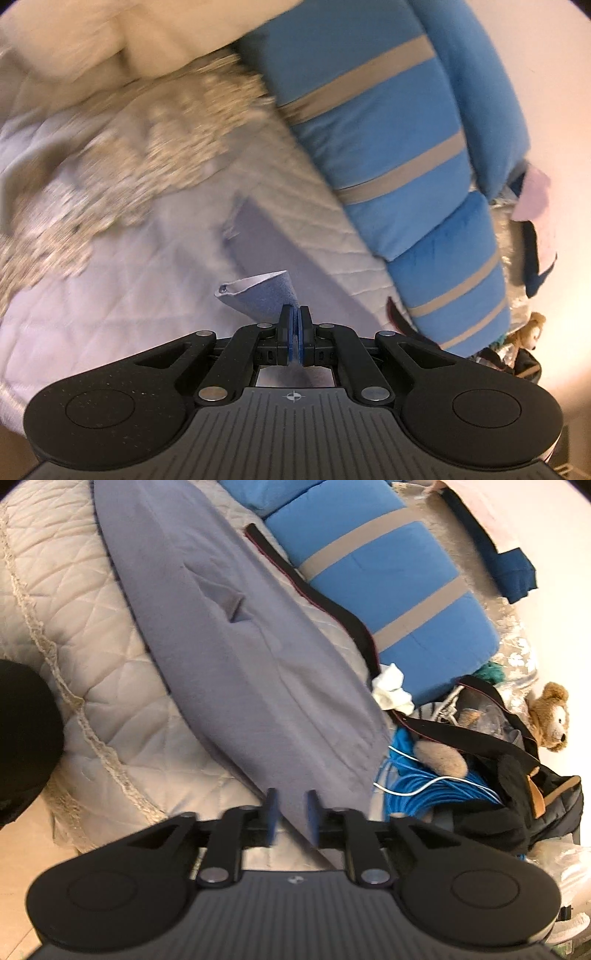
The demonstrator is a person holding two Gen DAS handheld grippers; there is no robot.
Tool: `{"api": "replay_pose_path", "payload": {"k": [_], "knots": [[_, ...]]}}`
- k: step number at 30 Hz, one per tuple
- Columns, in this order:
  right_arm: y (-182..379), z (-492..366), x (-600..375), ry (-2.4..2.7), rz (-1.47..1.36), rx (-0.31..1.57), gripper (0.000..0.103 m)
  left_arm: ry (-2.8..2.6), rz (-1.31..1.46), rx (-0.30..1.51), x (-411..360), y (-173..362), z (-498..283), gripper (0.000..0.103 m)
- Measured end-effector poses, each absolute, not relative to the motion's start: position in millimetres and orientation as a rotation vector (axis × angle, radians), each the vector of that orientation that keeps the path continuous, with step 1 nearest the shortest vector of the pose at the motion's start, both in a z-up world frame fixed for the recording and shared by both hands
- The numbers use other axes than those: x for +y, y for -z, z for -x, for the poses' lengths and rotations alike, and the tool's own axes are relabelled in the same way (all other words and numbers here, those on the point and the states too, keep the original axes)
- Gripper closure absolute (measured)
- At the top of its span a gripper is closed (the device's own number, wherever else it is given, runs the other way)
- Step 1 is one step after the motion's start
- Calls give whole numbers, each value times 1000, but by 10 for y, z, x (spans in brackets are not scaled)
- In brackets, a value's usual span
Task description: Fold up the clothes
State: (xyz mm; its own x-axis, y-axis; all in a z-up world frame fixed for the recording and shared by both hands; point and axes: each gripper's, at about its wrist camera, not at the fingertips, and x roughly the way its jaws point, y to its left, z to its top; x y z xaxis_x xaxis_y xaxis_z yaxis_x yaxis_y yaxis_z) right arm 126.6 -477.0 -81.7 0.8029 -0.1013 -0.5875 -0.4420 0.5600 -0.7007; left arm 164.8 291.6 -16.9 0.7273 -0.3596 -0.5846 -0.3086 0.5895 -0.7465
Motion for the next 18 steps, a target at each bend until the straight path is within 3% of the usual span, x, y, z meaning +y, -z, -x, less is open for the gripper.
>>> {"api": "replay_pose_path", "payload": {"k": [4,11,18], "knots": [[806,-1339,-4698,-246,963,612,38,14,995,809,3032,333,-1480,101],[805,-1283,-4491,-379,1018,617,30,-2,980,879,3146,466,-1346,101],[967,-1036,-4336,-477,1082,615,30,-2,946,919,3147,488,-1267,101]]}}
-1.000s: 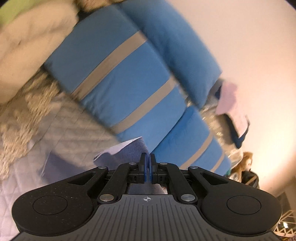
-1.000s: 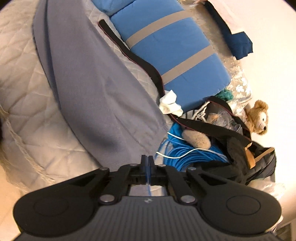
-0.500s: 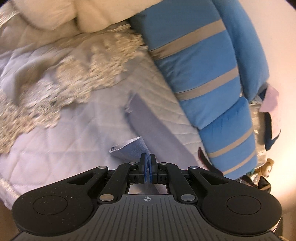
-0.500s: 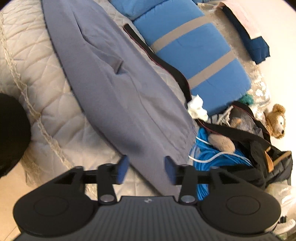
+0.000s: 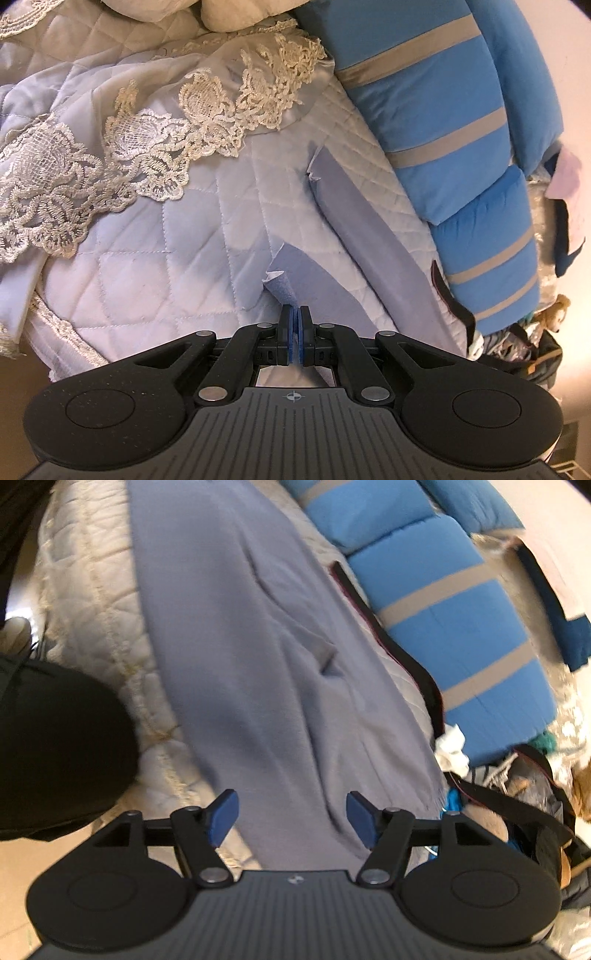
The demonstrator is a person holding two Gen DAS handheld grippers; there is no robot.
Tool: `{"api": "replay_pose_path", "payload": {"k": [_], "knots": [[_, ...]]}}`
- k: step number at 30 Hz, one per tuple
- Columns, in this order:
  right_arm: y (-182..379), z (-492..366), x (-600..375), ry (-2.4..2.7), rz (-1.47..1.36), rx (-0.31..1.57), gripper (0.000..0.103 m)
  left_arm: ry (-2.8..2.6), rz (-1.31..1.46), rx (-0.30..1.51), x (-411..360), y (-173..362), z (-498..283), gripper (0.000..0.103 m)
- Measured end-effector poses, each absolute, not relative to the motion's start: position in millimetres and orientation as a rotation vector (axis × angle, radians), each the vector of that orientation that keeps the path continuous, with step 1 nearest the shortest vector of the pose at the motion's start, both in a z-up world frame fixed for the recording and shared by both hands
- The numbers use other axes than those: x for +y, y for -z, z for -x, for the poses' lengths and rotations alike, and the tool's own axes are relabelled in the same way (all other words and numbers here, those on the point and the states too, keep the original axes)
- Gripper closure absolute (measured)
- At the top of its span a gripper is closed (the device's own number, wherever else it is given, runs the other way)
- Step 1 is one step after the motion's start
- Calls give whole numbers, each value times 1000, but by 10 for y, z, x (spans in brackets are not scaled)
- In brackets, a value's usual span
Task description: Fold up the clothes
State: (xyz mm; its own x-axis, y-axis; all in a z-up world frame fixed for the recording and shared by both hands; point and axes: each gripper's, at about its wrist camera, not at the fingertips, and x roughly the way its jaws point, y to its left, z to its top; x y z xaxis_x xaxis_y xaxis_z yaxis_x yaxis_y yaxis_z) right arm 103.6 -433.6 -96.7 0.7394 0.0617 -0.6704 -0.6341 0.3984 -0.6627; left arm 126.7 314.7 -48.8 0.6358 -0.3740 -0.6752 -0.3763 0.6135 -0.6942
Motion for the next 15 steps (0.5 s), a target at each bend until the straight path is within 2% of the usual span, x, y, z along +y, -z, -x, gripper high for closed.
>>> {"api": "replay_pose_path", "payload": {"k": [7,14,15], "knots": [[1292,-965,-4241,-469,1227,608,33,-17,944,927,3138,531,-1242,101],[1558,-820,-4105,-463,1389,538,76,-26,957,936,3143,556,-1226,101],[1595,-789,-4088,-471,1418,531,90,-30,959,942,3141,560,-1225,101]]}}
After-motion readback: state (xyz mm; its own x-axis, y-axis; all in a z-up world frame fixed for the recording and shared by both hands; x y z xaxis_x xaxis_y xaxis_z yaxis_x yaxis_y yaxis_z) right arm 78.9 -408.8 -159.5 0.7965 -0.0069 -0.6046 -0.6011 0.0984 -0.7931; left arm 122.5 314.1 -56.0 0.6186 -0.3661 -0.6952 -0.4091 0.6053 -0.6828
